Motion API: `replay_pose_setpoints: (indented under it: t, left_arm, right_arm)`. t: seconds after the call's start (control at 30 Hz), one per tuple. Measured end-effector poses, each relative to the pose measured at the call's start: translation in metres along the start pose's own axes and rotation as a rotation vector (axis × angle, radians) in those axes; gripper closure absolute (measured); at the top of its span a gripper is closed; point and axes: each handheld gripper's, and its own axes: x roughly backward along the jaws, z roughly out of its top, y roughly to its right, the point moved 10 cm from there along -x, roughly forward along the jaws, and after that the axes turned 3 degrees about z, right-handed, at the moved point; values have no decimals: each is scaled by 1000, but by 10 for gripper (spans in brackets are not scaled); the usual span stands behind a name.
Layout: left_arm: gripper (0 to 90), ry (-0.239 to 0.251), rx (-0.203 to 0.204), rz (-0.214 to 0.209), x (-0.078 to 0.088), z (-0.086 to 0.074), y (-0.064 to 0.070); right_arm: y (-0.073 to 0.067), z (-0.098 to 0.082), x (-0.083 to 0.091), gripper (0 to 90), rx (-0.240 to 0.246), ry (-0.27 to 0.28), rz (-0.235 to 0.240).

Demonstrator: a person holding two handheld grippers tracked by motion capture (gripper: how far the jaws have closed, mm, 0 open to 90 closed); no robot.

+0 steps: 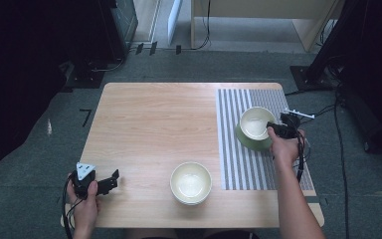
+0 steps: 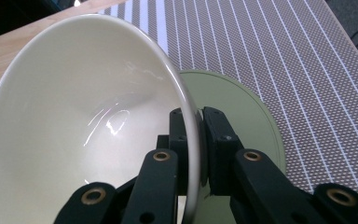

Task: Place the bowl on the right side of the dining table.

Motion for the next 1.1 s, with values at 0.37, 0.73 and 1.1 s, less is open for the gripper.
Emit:
replay_pose_setpoints:
  t: [0.37,0.73,1.1]
  left_arm:
    - [14,-2,2,-1,0,0,0]
    - [14,-6,2,-5,-1,0,0]
    - [14,-8,2,-5,-1,0,0]
  right_arm:
    - [12,-1,-8,836,-86,-52,0]
    - [21,-3,-15,835,-134,-98,-11]
    - [23,-5,-18,835,-138,-123,-20]
